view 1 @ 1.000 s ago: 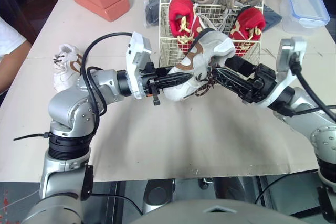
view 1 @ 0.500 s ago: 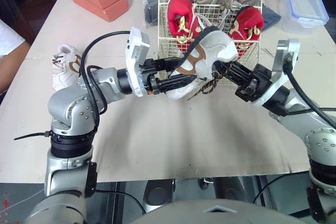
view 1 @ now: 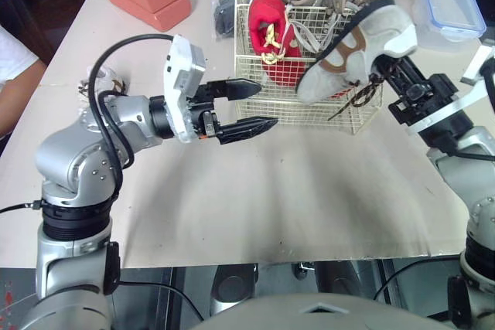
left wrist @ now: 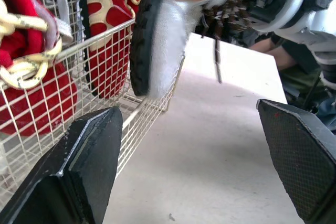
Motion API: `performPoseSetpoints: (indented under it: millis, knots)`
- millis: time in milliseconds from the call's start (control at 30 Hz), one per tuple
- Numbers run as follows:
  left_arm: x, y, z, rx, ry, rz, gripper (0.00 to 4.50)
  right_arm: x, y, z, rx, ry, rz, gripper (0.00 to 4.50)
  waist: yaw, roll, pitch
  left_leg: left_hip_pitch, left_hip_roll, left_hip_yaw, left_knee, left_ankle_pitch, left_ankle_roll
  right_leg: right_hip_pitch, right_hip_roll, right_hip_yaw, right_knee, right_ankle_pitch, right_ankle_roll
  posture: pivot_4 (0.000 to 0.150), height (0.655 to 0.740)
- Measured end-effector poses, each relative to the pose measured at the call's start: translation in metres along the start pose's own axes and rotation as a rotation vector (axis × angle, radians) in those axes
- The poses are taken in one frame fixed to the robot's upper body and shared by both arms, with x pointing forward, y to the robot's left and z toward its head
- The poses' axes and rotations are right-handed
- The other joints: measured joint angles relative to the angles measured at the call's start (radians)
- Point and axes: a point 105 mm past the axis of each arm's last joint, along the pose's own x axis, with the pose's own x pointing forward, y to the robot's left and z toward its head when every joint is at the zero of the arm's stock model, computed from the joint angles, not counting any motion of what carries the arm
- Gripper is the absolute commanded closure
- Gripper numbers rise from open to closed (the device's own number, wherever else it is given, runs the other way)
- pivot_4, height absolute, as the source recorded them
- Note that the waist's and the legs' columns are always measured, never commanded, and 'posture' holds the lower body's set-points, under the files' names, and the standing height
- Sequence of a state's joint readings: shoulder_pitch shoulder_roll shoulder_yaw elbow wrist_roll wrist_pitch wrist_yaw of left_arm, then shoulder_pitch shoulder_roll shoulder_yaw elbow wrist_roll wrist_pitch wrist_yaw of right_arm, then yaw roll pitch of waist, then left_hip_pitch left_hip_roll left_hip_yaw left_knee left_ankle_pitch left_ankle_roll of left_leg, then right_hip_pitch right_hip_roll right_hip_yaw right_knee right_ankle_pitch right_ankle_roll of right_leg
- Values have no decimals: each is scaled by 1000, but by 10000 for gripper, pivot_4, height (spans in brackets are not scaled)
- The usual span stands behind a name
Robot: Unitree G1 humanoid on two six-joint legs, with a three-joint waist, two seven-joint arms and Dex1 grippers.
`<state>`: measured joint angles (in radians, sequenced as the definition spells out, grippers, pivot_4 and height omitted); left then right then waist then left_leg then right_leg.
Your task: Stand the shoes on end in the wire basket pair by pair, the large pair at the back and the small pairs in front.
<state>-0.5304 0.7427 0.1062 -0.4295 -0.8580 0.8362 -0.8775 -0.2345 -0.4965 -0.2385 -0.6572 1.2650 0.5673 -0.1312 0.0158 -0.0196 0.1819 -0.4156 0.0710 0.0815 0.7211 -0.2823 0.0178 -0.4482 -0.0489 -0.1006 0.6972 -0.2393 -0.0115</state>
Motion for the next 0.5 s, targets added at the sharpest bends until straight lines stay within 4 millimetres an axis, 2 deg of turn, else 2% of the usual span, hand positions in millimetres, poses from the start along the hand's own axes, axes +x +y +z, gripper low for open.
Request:
performPoseSetpoints:
  millis: [67, 200, 333, 500]
  knots:
    - [0, -2, 6, 44, 8, 1, 800, -4, -12, -5, -24, 14, -86, 45000, -1, 0, 0, 0, 0, 0, 0, 0, 0, 0, 0, 0, 0, -1, 2, 1500, 6860]
    - [2, -3, 6, 53, 9, -2, 800, -5, -20, -7, -39, 9, -153, 45000, -4, 0, 0, 1, 0, 1, 0, 0, 0, 0, 1, 1, 0, -2, 3, 1500, 6860]
    - [5, -4, 8, 71, 14, -6, 800, -9, -38, -17, -89, 53, -278, 45000, -1, 0, 0, 0, 0, 1, 0, 0, 0, 0, 1, 1, 0, -2, 3, 1500, 6860]
    - [6, -3, 12, 101, 2, 14, 800, -8, -42, -24, -118, 108, -327, 45000, -1, 0, 0, 1, 0, 0, 0, 0, 0, 0, 1, 1, 0, -2, 3, 1500, 6860]
